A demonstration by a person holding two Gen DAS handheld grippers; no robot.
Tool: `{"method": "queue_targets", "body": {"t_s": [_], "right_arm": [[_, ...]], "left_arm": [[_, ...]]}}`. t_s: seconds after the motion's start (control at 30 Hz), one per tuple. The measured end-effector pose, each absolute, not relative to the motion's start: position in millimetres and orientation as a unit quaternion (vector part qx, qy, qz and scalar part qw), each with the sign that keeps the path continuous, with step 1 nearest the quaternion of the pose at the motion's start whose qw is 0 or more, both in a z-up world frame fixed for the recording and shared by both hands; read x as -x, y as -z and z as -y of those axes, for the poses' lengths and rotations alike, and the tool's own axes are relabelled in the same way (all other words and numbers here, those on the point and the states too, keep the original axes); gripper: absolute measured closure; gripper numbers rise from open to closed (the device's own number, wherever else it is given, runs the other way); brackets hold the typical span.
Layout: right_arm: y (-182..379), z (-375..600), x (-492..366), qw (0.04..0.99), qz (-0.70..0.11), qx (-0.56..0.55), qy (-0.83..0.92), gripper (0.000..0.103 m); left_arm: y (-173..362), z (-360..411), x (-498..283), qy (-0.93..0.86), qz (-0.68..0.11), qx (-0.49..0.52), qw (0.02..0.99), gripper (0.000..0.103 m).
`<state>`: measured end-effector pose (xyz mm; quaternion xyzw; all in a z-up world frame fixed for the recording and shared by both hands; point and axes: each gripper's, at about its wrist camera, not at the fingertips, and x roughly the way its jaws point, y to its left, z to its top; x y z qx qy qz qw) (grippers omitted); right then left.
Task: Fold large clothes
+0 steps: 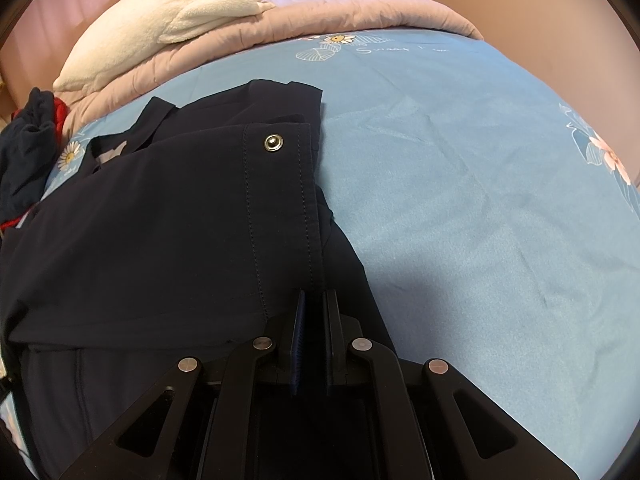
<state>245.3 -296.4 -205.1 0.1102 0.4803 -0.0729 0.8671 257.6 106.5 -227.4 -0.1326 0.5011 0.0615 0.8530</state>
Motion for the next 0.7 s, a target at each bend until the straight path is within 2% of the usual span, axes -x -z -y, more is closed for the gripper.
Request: {"method": "queue_targets", "body": {"t_s": [0.7], "right_arm": [[206.5,295.5,-246.5,0.867,-0.482,-0.106,0.074,0.100]], "left_arm": [[229.3,-104.4,-259.8,-0.063,-0.501,0.131,0.853,0.070]]}}
